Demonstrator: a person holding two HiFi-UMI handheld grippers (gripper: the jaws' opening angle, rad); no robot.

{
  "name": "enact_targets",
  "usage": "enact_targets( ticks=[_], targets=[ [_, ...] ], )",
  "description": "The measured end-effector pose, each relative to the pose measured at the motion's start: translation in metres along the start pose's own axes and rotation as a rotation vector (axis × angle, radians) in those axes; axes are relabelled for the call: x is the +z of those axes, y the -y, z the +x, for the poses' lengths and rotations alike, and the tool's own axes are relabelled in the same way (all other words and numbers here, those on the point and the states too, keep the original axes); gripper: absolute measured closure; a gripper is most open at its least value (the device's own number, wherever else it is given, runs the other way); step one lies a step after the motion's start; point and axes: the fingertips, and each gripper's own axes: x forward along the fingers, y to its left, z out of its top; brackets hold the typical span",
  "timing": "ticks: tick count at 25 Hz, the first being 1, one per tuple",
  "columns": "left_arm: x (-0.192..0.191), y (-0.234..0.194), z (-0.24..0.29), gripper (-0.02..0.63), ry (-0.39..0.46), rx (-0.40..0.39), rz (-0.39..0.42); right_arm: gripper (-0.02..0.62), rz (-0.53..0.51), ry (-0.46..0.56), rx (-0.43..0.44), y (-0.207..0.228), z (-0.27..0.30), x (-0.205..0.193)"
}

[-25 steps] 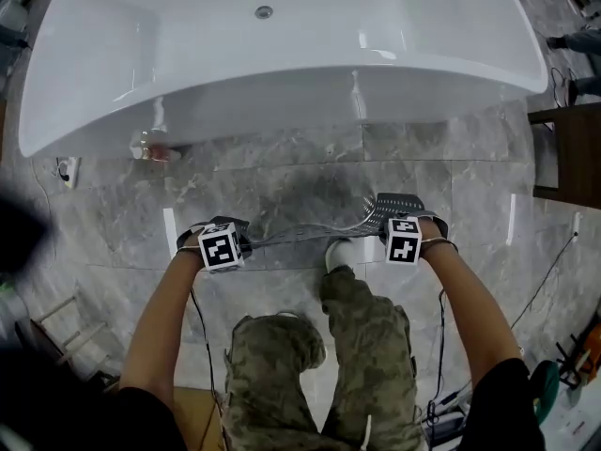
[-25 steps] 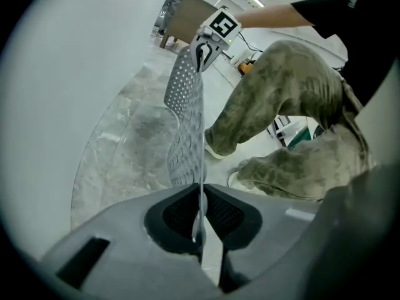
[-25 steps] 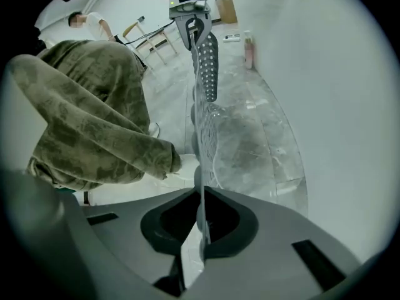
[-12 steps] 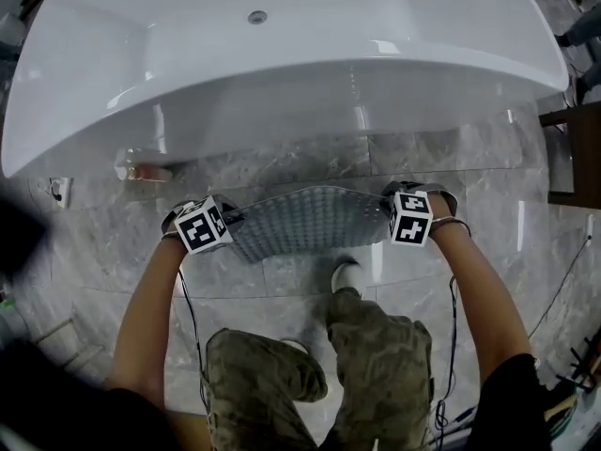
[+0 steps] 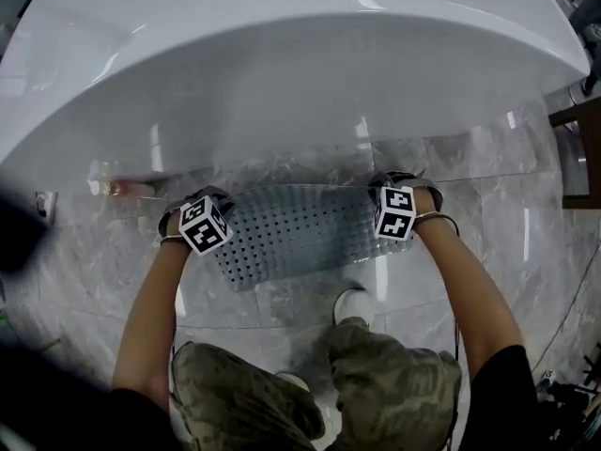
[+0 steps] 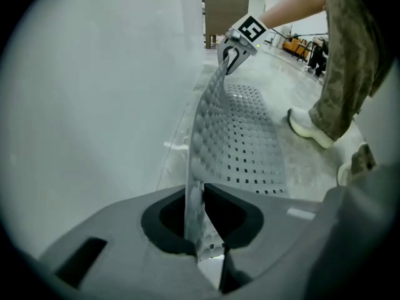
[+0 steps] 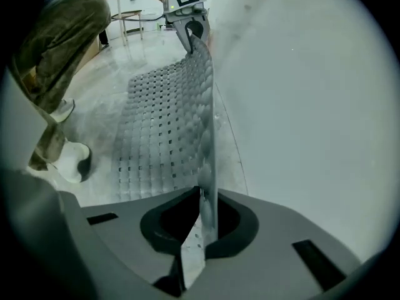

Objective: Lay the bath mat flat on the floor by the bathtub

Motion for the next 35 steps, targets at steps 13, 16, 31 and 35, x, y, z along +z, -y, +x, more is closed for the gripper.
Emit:
enact_targets(
  ticks=[13, 16, 31, 35],
  targets=[
    [-0.009, -0.039, 0.075, 0.354, 0.032, 0.211, -0.020, 0.571, -0.013, -0.024, -0.143, 0.046, 0.098, -0.001],
    [-0.009, -0.044, 0.082, 0.295, 0.048, 0.253, -0.013, 0.571, -0.033, -0.036, -0.172, 0.055, 0.109, -0.001],
    [-0.038, -0.067, 0.027, 0.238, 0.294, 0.302, -0.431, 0.571, -0.001, -0.068, -0.078, 0.060, 0.115, 0.000],
    [-0.100, -0.042, 0.036, 0.238, 0.243, 0.226, -0.636, 0.529, 0.005, -0.042, -0.153, 0.069, 0.111, -0.001]
  ],
)
